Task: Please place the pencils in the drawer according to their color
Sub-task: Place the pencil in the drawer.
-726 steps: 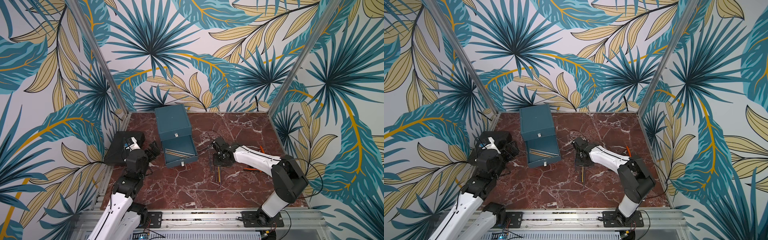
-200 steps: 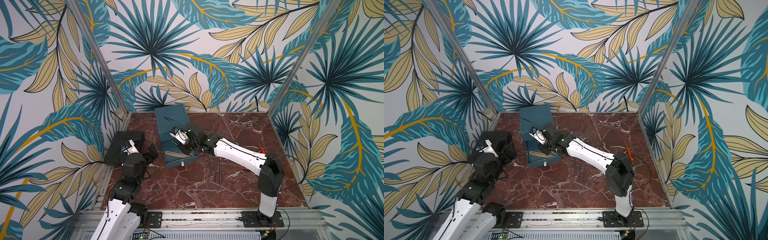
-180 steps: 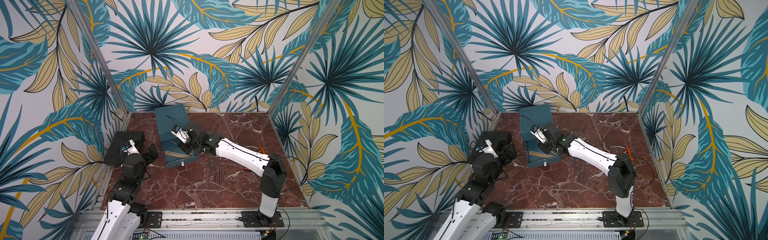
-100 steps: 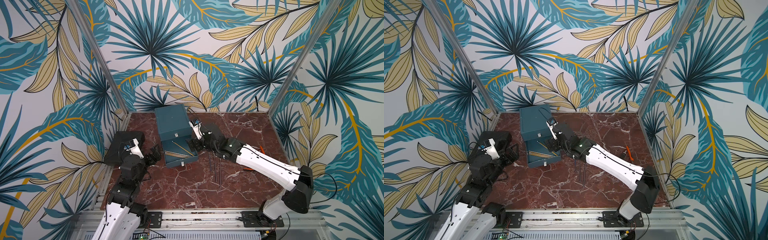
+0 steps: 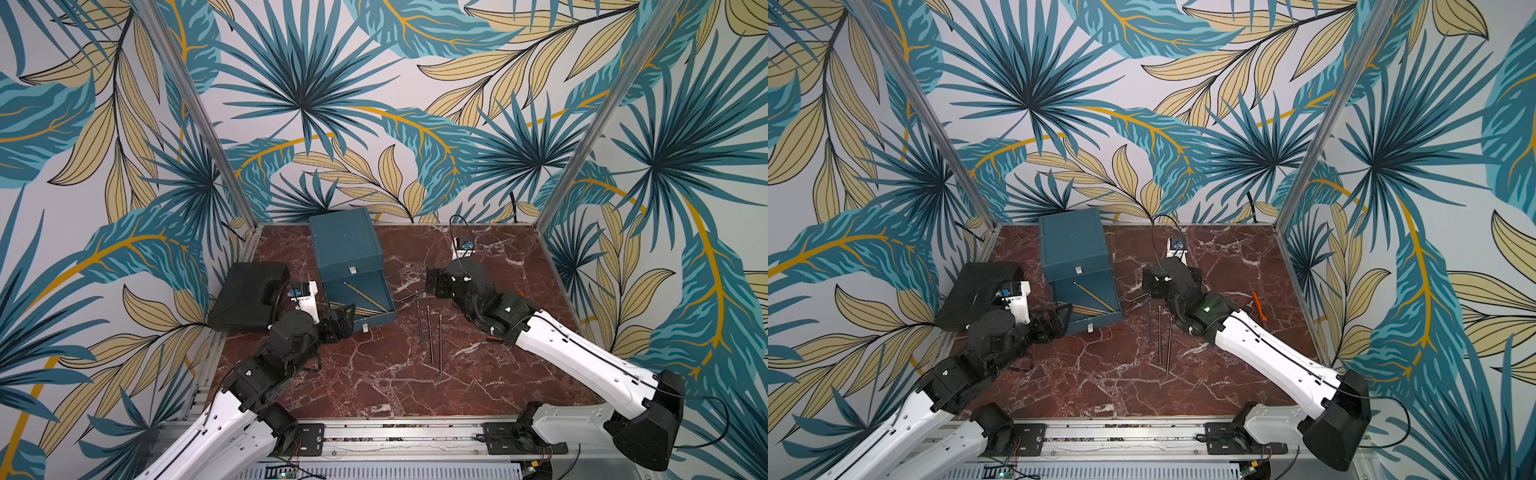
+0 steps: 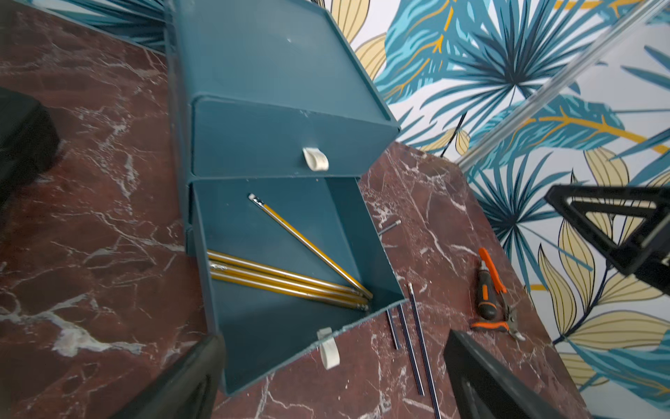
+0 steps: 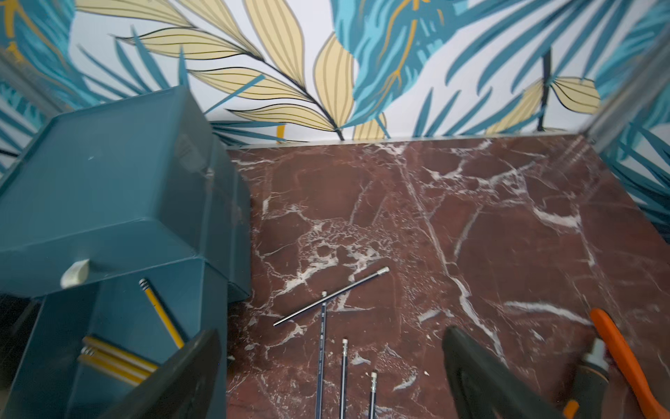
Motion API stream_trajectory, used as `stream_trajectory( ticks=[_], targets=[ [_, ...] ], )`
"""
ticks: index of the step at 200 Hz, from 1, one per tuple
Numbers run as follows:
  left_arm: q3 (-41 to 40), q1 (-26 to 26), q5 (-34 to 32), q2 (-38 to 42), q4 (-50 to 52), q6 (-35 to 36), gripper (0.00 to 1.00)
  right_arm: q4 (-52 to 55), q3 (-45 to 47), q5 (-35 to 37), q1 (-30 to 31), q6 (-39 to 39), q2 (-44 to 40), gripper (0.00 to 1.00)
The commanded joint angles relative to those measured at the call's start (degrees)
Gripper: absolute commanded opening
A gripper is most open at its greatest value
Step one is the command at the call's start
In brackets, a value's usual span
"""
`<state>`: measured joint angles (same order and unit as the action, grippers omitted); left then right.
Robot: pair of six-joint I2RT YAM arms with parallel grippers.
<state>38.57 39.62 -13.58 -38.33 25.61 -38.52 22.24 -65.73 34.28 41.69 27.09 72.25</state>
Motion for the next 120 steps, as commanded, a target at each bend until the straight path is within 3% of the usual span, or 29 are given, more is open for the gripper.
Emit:
stream_trajectory(
  ticks=[1, 45, 120],
  targets=[
    [2.5, 6.5, -8.4, -3.5, 2.3, -2.0, 1.00, 4.1, 2.2, 2.8, -1.3, 6.9, -1.2, 1.00],
    [5.5, 15.4, -15.6, -12.3, 4.5, -0.9, 0.97, 7.2, 3.3, 3.0, -2.8, 9.8, -0.9, 1.00],
    [4.3, 19.2, -17.3, -20.8, 3.5, -6.0, 0.78, 9.0, 3.9, 5.8, -3.2, 12.0, -1.0, 1.00]
  ],
)
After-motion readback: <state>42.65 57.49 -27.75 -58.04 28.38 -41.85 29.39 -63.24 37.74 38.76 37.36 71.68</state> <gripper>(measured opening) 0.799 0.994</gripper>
